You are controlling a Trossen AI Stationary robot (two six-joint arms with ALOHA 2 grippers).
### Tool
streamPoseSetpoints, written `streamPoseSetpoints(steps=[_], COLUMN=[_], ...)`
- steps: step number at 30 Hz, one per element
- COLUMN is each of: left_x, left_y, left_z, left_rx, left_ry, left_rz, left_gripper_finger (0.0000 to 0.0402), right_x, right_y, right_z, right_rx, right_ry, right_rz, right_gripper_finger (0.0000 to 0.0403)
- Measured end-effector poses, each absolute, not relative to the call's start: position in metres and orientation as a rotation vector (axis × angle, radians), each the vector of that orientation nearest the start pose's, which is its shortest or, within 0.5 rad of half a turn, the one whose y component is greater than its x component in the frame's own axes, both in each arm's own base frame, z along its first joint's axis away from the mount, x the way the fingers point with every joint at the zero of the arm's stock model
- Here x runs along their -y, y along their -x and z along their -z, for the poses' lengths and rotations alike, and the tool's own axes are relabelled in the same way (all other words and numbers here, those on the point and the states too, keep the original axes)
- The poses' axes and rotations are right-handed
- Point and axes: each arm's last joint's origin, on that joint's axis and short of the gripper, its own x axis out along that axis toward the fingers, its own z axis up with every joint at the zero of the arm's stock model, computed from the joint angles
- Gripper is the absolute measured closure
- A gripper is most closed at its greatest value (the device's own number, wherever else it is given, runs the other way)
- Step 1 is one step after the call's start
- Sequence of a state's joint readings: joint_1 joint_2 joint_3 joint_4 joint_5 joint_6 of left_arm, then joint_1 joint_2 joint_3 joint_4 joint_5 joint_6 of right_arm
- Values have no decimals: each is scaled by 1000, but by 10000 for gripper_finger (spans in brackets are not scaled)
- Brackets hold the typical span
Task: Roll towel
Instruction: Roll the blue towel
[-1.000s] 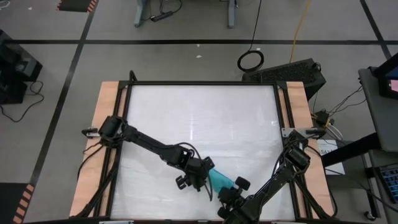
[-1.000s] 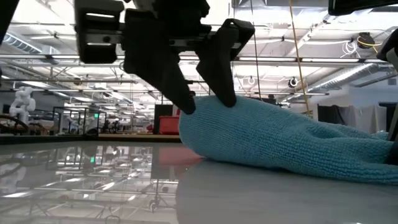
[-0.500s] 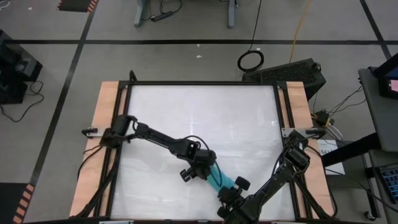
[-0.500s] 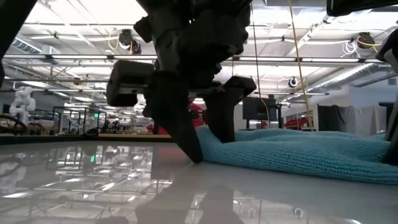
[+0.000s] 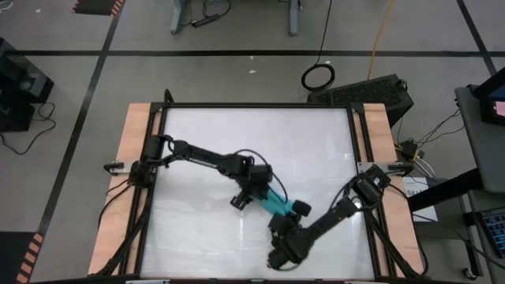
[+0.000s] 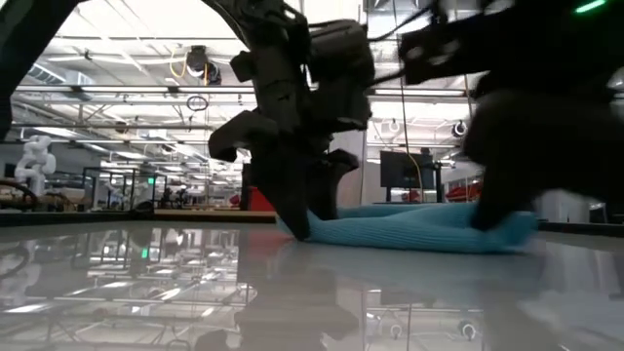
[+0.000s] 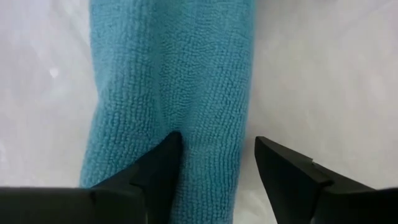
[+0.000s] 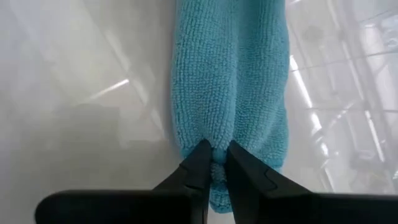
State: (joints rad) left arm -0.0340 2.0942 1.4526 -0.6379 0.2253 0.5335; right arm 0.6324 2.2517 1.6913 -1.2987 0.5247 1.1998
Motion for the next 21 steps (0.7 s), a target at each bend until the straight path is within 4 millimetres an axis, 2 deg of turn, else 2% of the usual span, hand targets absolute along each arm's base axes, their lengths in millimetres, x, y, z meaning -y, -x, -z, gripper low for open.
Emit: streamPoseSetpoints(steps=[11, 21], left_x=[-15, -30], left_y=[-399, -391], left_z=[-141, -146], left_rx=[-1312, -1365], left_ry=[-193, -118], left_rz=[484, 444], left_gripper_finger=[187, 187], right_x=[-157, -117], right_y=[-358, -373], right_z=[-122, -133], right_rx=[-1375, -1401], right_ry=[148, 213], right_rz=[775, 766], right_gripper_finger=[366, 366])
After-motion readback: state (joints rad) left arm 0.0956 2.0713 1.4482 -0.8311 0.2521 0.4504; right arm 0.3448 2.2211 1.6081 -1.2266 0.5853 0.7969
